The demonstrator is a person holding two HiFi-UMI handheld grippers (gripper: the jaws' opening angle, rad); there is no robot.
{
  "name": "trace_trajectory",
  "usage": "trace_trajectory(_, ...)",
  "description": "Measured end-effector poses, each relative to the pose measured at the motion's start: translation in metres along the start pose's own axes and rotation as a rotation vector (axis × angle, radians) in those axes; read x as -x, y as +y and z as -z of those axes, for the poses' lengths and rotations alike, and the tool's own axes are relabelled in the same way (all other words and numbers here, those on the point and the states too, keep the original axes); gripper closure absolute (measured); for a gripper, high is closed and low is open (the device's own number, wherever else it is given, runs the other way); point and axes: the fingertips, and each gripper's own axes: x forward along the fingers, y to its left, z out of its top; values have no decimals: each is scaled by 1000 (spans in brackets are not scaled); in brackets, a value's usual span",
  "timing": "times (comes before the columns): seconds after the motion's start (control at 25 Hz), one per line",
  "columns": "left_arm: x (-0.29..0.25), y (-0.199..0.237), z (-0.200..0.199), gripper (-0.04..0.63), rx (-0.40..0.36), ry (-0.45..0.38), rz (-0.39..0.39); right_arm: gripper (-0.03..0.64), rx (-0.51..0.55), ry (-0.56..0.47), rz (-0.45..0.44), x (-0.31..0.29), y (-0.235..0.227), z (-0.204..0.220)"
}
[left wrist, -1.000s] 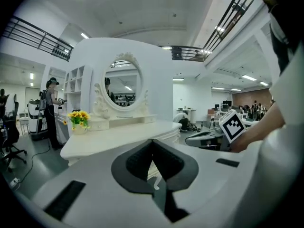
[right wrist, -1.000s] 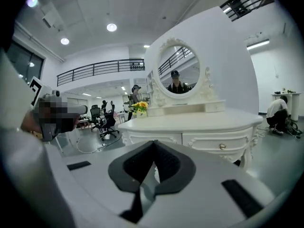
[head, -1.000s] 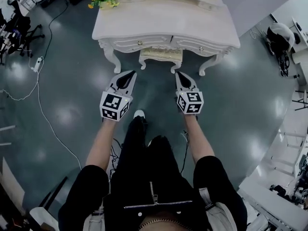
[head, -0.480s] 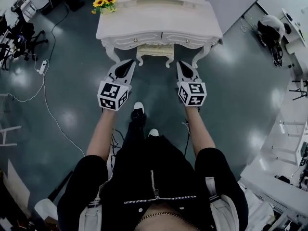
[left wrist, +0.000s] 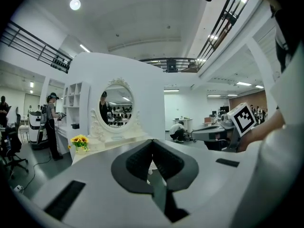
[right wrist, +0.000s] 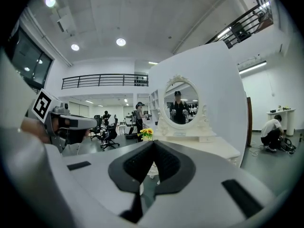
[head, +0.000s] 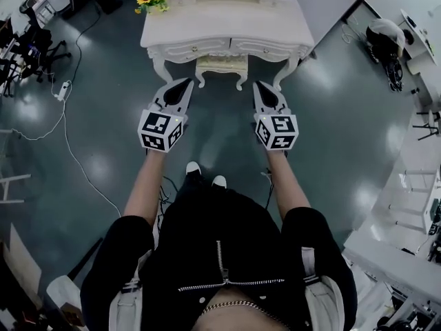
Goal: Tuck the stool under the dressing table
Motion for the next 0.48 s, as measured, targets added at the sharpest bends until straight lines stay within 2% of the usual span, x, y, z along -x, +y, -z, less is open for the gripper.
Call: trace_trajectory(0.48, 17, -3, 0, 574, 4, -6, 3, 612, 37, -16, -17, 11, 23, -11)
